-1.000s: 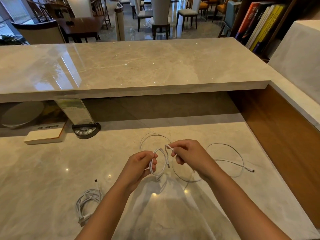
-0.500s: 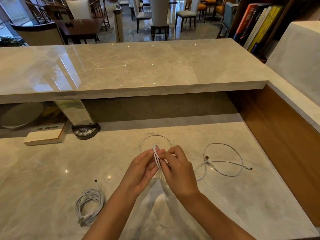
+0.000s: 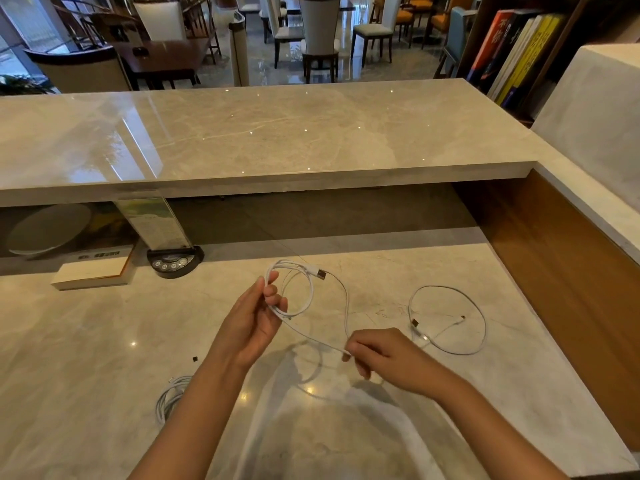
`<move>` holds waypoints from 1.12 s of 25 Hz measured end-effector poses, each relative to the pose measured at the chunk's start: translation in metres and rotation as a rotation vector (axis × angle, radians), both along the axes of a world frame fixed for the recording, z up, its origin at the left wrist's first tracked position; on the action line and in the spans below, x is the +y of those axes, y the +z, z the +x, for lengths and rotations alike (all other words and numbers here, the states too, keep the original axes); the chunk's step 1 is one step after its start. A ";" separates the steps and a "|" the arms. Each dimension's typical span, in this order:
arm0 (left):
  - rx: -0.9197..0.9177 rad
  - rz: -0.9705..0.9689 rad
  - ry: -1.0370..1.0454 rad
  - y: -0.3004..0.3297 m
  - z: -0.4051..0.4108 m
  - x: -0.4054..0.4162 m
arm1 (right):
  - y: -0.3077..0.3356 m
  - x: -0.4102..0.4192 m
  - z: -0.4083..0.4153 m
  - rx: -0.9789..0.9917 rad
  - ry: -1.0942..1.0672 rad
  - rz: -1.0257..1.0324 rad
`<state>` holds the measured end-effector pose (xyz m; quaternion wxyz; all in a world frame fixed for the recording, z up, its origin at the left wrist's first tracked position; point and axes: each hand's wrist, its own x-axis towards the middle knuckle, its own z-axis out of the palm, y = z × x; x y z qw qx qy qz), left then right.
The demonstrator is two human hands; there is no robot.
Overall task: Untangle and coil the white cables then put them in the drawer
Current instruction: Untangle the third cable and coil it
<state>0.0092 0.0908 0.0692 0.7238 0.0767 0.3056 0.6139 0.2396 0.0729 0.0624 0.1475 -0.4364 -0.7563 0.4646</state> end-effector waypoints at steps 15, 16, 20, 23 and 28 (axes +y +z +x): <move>0.424 -0.043 -0.327 -0.002 0.014 -0.016 | 0.015 0.085 0.007 -0.583 -0.163 -0.021; 0.471 -0.042 -0.348 -0.003 0.014 -0.017 | 0.016 0.088 -0.001 -0.642 -0.153 0.029; 0.662 -0.072 -0.349 -0.009 0.016 -0.018 | 0.024 0.087 -0.029 -0.723 -0.222 0.183; 0.713 -0.114 -0.279 -0.012 0.019 -0.019 | 0.035 0.078 -0.038 -0.463 -0.331 0.104; 0.717 -0.161 -0.151 -0.017 0.030 -0.016 | 0.046 0.033 -0.054 0.097 -0.370 -0.128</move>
